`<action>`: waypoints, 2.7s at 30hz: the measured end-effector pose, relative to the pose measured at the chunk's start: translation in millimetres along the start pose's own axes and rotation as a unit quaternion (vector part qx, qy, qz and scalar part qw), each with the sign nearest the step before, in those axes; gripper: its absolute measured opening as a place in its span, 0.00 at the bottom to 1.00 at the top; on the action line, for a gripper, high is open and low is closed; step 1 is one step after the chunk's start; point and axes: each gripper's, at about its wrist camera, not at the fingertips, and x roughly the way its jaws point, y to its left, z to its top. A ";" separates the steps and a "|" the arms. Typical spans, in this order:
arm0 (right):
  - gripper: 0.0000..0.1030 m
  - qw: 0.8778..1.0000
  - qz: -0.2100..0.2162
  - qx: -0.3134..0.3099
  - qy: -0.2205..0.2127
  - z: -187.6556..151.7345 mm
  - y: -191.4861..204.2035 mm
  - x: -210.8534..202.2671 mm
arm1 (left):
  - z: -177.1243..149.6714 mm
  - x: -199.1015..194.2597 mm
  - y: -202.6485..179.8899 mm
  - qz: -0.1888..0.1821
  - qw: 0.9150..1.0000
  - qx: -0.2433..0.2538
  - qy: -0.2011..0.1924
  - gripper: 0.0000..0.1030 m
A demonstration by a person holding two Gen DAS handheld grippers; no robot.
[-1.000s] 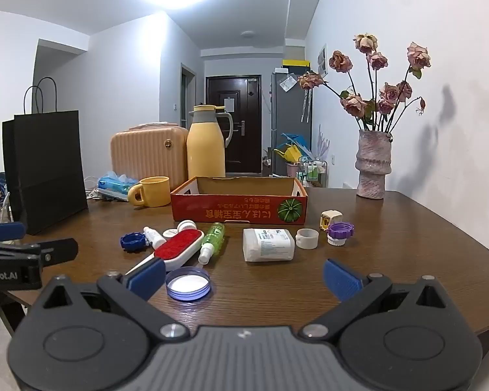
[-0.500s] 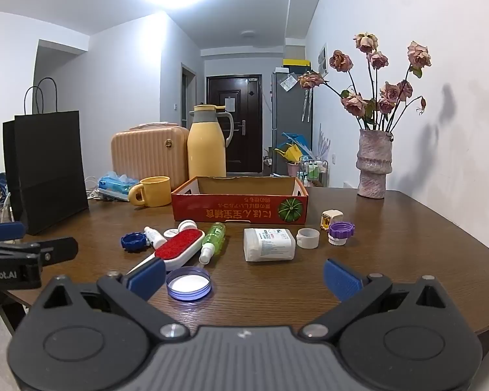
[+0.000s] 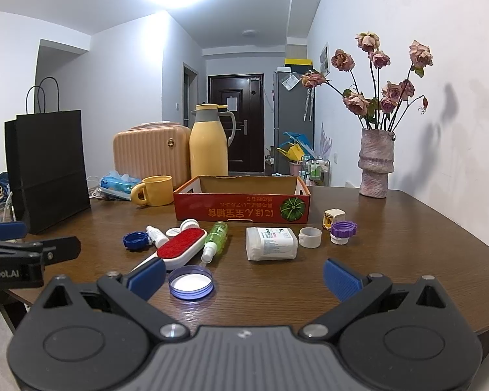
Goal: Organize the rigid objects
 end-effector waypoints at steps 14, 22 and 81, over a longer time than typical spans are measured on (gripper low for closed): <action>1.00 1.000 0.000 0.001 0.001 -0.3 -1.1 -1.3 | 0.4 -2.4 -2.0 0.000 1.000 0.000 0.000 1.00; 1.00 1.000 0.000 0.002 0.001 -0.8 -1.3 -1.4 | 0.6 -2.4 -1.6 -0.001 1.000 0.000 0.000 1.00; 1.00 1.000 0.011 -0.010 0.026 -7.4 -0.3 19.3 | -8.8 31.0 2.6 0.001 1.000 -0.007 0.026 1.00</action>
